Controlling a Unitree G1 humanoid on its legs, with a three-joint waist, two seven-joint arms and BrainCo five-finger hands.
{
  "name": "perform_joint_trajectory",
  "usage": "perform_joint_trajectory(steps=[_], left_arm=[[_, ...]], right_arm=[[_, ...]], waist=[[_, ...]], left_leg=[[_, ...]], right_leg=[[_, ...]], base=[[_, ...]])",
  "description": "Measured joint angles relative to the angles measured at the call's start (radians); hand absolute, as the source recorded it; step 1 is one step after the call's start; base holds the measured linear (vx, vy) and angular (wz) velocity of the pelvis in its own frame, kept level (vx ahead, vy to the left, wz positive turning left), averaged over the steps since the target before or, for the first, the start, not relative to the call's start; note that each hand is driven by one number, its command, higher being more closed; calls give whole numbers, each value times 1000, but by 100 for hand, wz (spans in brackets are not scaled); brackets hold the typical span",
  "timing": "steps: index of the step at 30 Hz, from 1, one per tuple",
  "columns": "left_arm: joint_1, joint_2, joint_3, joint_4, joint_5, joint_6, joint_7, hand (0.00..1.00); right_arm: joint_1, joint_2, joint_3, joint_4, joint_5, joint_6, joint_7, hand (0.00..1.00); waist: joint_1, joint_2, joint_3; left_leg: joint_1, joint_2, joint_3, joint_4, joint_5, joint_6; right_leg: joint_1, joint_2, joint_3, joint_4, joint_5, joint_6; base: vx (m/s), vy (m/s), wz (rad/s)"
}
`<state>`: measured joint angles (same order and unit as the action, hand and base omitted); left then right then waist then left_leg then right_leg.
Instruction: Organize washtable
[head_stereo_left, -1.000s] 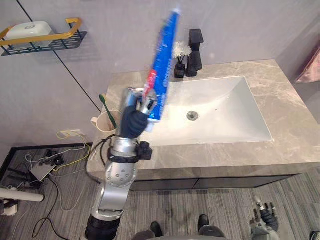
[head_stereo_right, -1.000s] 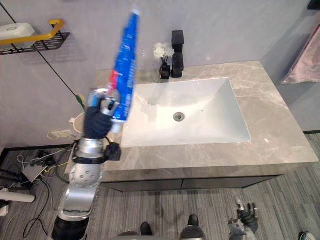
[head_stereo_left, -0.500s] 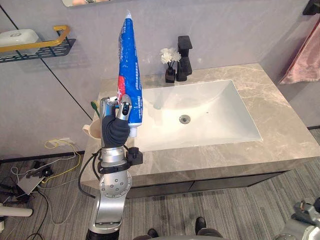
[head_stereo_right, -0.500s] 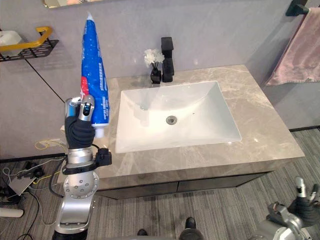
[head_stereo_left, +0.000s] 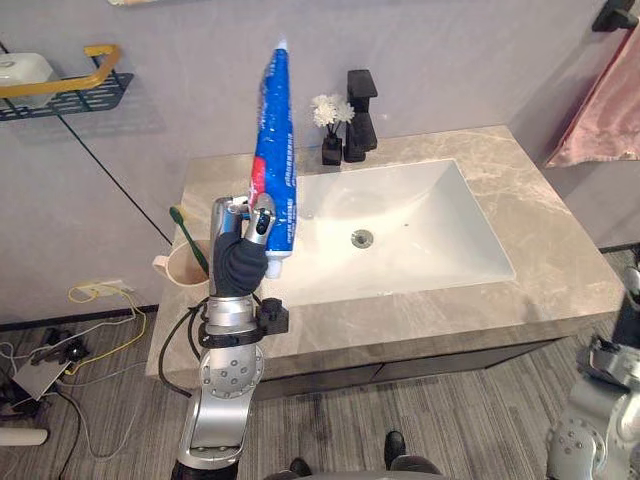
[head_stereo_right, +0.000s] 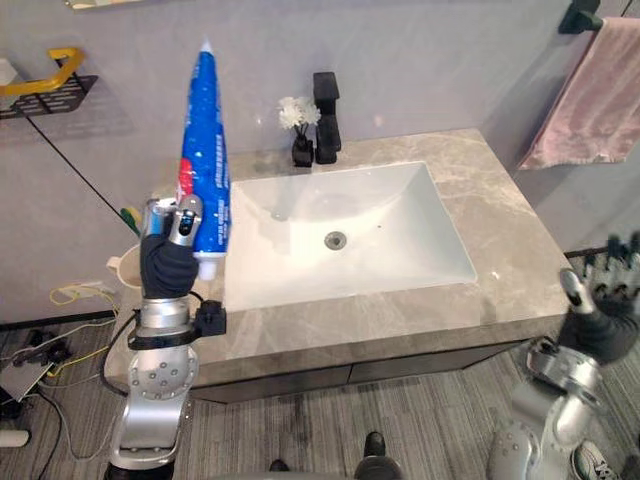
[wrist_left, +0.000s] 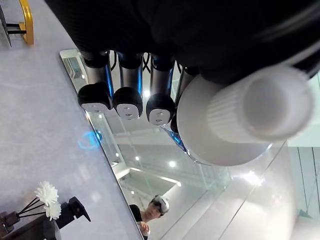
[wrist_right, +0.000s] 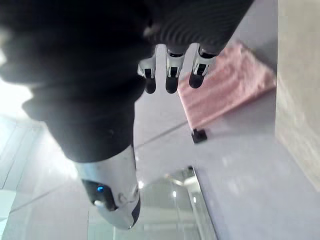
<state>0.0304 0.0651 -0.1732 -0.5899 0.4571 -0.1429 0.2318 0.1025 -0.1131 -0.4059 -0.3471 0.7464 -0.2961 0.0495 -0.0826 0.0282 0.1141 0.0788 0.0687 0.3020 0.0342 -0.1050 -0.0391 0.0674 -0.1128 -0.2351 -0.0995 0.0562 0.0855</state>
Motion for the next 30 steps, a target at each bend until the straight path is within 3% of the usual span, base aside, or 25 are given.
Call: perform_joint_trajectory(steps=[2, 13, 16, 19, 22, 27, 29, 30], left_arm=[[-6, 6, -17, 0, -14, 0, -11, 100], [-14, 61, -99, -13, -1, -19, -33, 100], [-31, 84, -129, -13, 19, -19, -35, 100], [-89, 83, -184, -12, 40, -19, -33, 100], [-138, 78, -213, -11, 66, -21, -33, 100], [-168, 79, -230, 7, 77, -21, -9, 100], [-168, 93, -230, 10, 90, -21, -6, 100], [-170, 115, -229, 9, 96, -33, 9, 100]], right_arm=[[-4, -23, 36, 0, 42, 7, 26, 0], [-85, -113, 283, -23, 259, 83, 135, 0], [-141, -129, 419, -33, 341, 88, 159, 0], [-239, -77, 592, -5, 351, 130, 165, 0], [-330, -12, 667, 91, 363, 162, 171, 0], [-390, 26, 731, 146, 401, 171, 164, 0], [-414, 16, 738, 133, 405, 185, 162, 0], [-440, -6, 740, 117, 462, 173, 162, 0]], waist=[[17, 0, -3], [24, 2, -28], [37, -1, -36], [43, -1, -37], [57, -3, -39], [76, -6, -43], [73, -11, -46], [73, -15, -49]], left_leg=[[-4, -2, -5, 1, 0, 0], [-18, -12, -54, 7, 4, 5], [-19, -14, -57, 6, 6, 9], [-29, -21, -79, 1, 18, 17], [-31, -28, -94, -11, 34, 20], [-29, -36, -109, -34, 55, 27], [-28, -36, -108, -35, 58, 28], [-28, -36, -108, -36, 60, 28]], right_leg=[[0, -2, -6, 0, 0, 0], [16, -12, -58, 0, 0, 0], [17, -14, -65, 0, 0, 0], [17, -20, -88, 0, 0, 0], [19, -25, -104, 0, 1, 1], [19, -32, -119, 0, 11, 2], [19, -34, -118, 0, 12, 2], [19, -34, -118, 0, 13, 2]], base=[[-37, -11, 11], [-21, -4, 13], [-20, -3, 5], [-44, -8, 19], [-51, -6, 20], [-49, 1, 10], [-53, -4, 0], [-57, -13, 0]])
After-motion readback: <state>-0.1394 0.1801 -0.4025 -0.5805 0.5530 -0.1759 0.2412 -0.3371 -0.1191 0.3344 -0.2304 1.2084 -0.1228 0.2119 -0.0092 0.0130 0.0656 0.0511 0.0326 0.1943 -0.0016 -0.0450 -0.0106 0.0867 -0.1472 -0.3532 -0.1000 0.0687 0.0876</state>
